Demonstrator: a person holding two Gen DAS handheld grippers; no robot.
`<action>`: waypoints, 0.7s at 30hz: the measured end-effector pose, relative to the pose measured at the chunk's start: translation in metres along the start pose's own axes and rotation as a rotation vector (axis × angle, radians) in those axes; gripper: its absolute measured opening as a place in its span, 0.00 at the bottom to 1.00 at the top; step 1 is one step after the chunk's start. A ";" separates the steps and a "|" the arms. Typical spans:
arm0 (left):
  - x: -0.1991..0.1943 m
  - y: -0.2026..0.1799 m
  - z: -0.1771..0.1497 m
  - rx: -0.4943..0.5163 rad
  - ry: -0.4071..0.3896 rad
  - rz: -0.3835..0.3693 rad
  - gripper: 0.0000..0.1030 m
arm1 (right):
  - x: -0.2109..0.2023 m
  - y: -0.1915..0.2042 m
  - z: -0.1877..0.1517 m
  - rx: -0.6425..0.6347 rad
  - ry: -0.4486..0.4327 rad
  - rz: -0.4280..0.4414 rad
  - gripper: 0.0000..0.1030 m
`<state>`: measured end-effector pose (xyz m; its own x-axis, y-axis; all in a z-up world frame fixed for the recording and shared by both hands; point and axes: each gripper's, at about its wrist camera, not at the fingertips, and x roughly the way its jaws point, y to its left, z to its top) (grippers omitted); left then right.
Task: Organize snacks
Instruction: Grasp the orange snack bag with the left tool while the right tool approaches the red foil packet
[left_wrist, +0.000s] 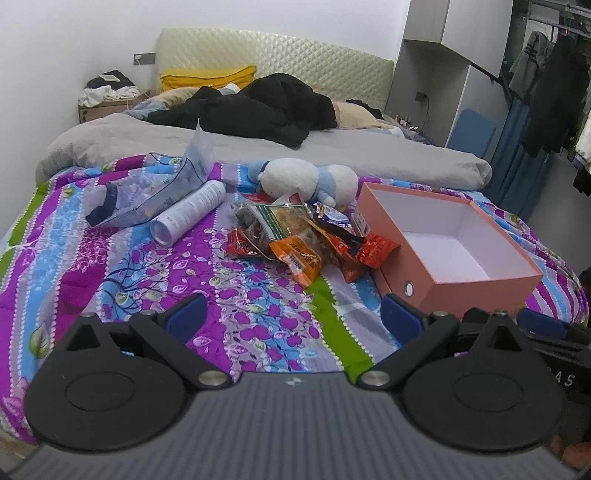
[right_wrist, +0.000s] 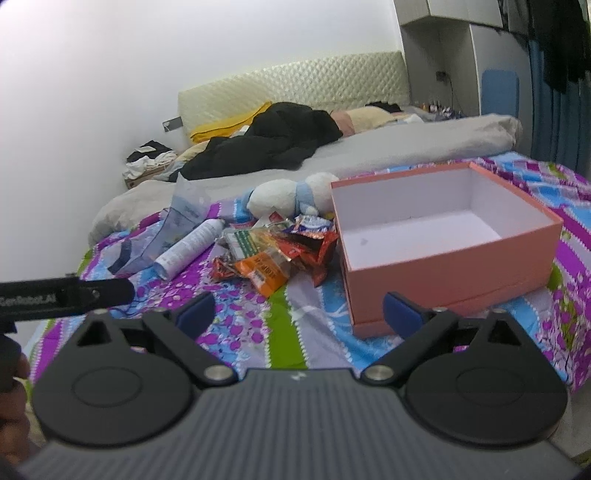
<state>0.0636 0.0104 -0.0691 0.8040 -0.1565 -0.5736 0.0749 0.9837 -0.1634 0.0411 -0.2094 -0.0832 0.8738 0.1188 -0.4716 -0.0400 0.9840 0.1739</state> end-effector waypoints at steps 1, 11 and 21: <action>0.006 0.002 0.002 -0.003 0.001 -0.005 0.98 | 0.003 0.002 0.000 -0.007 -0.004 -0.003 0.90; 0.078 0.039 0.015 -0.108 0.047 -0.078 0.98 | 0.042 0.017 0.001 -0.024 -0.014 0.012 0.71; 0.162 0.074 0.006 -0.229 0.095 -0.168 0.98 | 0.101 0.035 -0.012 0.020 0.026 -0.020 0.50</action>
<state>0.2027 0.0583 -0.1698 0.7322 -0.3339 -0.5937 0.0591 0.8995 -0.4330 0.1216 -0.1611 -0.1351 0.8616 0.1032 -0.4971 -0.0131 0.9833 0.1815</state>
